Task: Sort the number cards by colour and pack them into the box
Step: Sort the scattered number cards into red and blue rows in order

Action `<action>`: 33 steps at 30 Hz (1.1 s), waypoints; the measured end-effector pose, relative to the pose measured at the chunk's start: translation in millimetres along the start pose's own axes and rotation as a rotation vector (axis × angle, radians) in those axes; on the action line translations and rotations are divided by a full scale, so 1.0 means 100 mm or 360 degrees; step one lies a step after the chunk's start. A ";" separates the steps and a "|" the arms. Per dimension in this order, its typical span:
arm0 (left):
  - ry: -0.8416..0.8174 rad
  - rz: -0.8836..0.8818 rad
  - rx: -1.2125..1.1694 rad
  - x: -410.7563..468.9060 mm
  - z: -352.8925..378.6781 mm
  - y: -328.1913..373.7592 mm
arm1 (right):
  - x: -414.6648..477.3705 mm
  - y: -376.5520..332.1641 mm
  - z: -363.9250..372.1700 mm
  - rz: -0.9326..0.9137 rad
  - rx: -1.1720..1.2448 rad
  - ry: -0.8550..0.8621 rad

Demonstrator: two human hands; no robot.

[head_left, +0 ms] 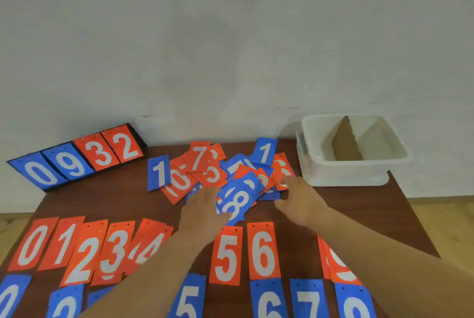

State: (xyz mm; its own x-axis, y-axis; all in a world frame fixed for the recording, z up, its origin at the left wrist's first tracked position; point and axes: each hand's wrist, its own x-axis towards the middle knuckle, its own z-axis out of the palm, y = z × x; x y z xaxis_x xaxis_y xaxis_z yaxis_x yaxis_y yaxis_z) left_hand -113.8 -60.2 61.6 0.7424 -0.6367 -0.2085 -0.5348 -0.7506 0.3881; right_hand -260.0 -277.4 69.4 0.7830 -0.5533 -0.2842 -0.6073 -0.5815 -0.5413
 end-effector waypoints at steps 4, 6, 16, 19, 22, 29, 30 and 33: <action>-0.0108 0.0040 -0.0060 0.43 0.33 0.00 | 0.43 0.03 0.20 0.0092 0.0028 -0.0101; -0.0163 0.0043 -0.0072 0.61 0.49 0.00 | 0.65 0.01 0.31 0.0133 0.0043 -0.0091; -0.0274 0.0079 0.0048 1.07 0.94 -0.10 | 1.29 0.01 0.78 0.0290 -0.0019 -0.0168; -0.0307 0.0091 -0.0032 1.12 0.93 -0.11 | 1.34 0.02 0.78 0.0301 -0.0004 -0.0183; -0.0327 0.0121 -0.0114 1.14 0.94 -0.13 | 1.38 0.02 0.76 0.0313 0.0034 -0.0181; -0.0155 0.0109 -0.0618 1.12 0.79 -0.05 | 1.29 -0.03 0.47 0.0321 0.0250 0.0149; -0.0089 0.0099 -0.0693 1.13 0.74 -0.01 | 1.26 -0.03 0.39 0.0302 0.0255 0.0228; 0.0113 0.0124 -0.0814 1.16 0.54 0.14 | 1.15 -0.06 0.14 0.0243 0.0249 0.0420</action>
State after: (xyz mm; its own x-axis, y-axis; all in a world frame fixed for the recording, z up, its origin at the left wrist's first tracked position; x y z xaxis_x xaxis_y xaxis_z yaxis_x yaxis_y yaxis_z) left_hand -56.7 -154.4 -5.5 0.7431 -0.6605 -0.1072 -0.3373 -0.5081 0.7925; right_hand -164.2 -329.4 28.3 0.6104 -0.7741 -0.1679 -0.6711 -0.3927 -0.6288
